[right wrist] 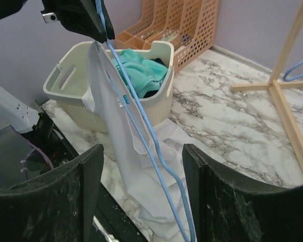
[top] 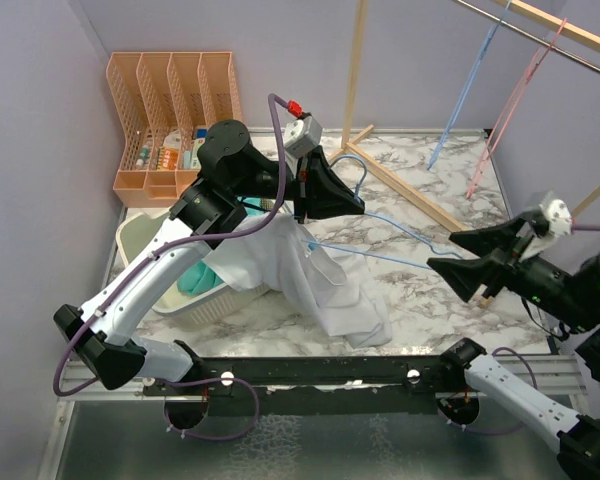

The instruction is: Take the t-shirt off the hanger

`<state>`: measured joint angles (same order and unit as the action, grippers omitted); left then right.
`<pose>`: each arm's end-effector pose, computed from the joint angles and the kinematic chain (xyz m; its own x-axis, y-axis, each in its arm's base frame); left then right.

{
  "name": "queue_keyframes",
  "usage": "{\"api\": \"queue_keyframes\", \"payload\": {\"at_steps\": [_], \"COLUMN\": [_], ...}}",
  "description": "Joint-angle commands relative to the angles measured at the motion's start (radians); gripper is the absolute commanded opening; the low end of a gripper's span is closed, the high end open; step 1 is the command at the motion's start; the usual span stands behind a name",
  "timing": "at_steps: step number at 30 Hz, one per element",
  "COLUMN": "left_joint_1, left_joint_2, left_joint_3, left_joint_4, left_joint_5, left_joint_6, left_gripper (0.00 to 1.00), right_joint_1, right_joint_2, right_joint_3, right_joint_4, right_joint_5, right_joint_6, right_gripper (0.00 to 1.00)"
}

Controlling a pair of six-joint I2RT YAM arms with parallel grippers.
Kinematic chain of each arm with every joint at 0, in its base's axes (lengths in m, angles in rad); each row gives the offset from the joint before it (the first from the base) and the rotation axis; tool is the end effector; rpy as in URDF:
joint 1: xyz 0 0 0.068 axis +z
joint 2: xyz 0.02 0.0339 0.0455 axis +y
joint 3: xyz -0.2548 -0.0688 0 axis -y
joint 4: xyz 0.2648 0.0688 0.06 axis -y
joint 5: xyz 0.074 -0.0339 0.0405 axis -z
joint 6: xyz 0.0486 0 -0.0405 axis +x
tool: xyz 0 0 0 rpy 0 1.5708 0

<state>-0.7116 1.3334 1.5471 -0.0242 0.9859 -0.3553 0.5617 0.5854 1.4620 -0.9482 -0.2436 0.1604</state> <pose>0.2046 -0.2300 0.4949 -0.2074 -0.0748 -0.9754 0.9691 -0.1521 -0.1944 0.0376 0.0375 0.4875 -0.1748 0.0731 -0.9819 -0.7016 0.6904 0.1763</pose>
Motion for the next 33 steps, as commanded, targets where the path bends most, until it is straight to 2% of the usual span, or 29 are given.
{"api": "queue_keyframes", "payload": {"at_steps": [1, 3, 5, 6, 9, 11, 14, 15, 16, 17, 19, 22, 28, 31, 33], "left_joint_1": [-0.015, -0.02, -0.023, -0.024, -0.026, -0.026, -0.026, -0.027, -0.026, -0.026, -0.026, -0.026, -0.025, -0.025, -0.025], "left_joint_2": [0.011, 0.015, 0.017, 0.017, 0.019, 0.019, 0.02, 0.019, 0.017, 0.014, 0.004, -0.018, -0.088, -0.124, -0.145], "left_joint_3": [-0.002, -0.003, -0.005, -0.007, -0.005, -0.004, -0.005, -0.006, -0.005, -0.005, -0.006, 0.001, -0.012, -0.05, -0.081], "left_joint_4": [0.083, 0.088, 0.092, 0.097, 0.094, 0.078, 0.035, 0.018, -0.014, -0.044, -0.096, -0.167, -0.218, -0.182, -0.159], "left_joint_5": [0.083, 0.088, 0.089, 0.091, 0.089, 0.082, 0.048, 0.031, 0.003, -0.026, -0.085, -0.194, -0.518, -0.587, -0.607], "left_joint_6": [-0.045, -0.048, -0.053, -0.054, -0.051, -0.04, -0.002, 0.015, 0.04, 0.065, 0.113, 0.175, 0.239, 0.236, 0.224], "left_gripper": [0.0, 0.0, 0.0, 0.0, 0.0, 0.0, 0.0, 0.11, 0.32, 0.47, 0.66, 0.84, 0.92, 0.94, 0.94], "right_joint_1": [-0.003, -0.003, -0.003, -0.003, -0.003, -0.003, -0.003, -0.003, -0.003, -0.003, -0.003, -0.003, -0.004, -0.003, -0.003], "right_joint_2": [0.069, 0.087, 0.099, 0.103, 0.11, 0.107, 0.074, 0.058, 0.043, 0.027, 0.001, -0.025, -0.044, -0.026, 0.007], "right_joint_3": [-0.034, -0.048, -0.063, -0.069, -0.079, -0.081, -0.087, -0.089, -0.088, -0.083, -0.063, -0.012, 0.101, 0.119, 0.095], "right_joint_4": [0.044, 0.045, 0.045, 0.045, 0.03, 0.019, 0.011, 0.011, 0.009, 0.003, -0.019, -0.075, -0.201, -0.245, -0.258], "right_joint_5": [-0.105, -0.116, -0.142, -0.153, -0.144, -0.114, -0.098, -0.092, -0.079, -0.064, -0.028, 0.028, 0.206, 0.265, 0.224], "right_joint_6": [-0.062, -0.071, -0.077, -0.079, -0.078, -0.074, -0.072, -0.065, -0.058, -0.05, -0.036, -0.002, 0.094, 0.14, 0.146], "right_gripper": [0.64, 0.64, 0.58, 0.52, 0.19, 0.03, 0.01, 0.01, 0.01, 0.01, 0.01, 0.01, 0.01, 0.01, 0.01]}}
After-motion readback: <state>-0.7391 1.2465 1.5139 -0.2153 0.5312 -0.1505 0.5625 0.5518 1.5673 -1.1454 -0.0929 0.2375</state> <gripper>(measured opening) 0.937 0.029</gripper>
